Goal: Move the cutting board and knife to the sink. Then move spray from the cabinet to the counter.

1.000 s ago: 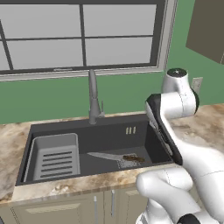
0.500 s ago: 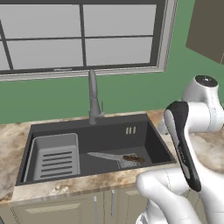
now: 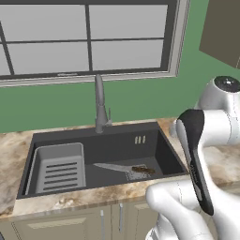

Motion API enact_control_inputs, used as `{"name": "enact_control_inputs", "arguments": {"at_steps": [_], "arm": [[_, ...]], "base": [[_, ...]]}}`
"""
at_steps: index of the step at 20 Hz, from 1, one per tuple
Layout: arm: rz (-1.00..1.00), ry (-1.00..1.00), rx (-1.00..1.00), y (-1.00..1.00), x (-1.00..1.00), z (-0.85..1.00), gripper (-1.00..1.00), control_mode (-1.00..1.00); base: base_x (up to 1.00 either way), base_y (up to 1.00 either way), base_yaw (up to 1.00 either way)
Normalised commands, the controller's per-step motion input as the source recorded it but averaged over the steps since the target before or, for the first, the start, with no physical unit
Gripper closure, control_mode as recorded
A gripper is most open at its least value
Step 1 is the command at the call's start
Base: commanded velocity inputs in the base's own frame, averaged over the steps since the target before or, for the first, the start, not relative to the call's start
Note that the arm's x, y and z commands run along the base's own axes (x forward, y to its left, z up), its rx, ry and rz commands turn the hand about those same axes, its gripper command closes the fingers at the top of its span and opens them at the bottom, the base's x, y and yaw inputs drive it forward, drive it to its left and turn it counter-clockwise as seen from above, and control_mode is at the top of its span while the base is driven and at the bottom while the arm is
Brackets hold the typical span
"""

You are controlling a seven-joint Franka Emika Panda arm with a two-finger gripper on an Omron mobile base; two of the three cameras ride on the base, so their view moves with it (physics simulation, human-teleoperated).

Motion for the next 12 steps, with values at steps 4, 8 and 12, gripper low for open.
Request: {"name": "enact_control_inputs", "arguments": {"at_steps": [4,8,12], "arm": [[0.11,-0.18,0.04,0.04,-0.37,0.15,-1.00,-1.00],[0.03,-0.40,0.00,0.23,-0.37,0.00,-1.00,-1.00],[0.00,-0.16,0.05,0.00,-0.44,0.39,-1.00,-1.00]], "base": [[0.00,0.00,0.00],[0.00,0.00,0.00],[0.00,0.00,0.00]]}}
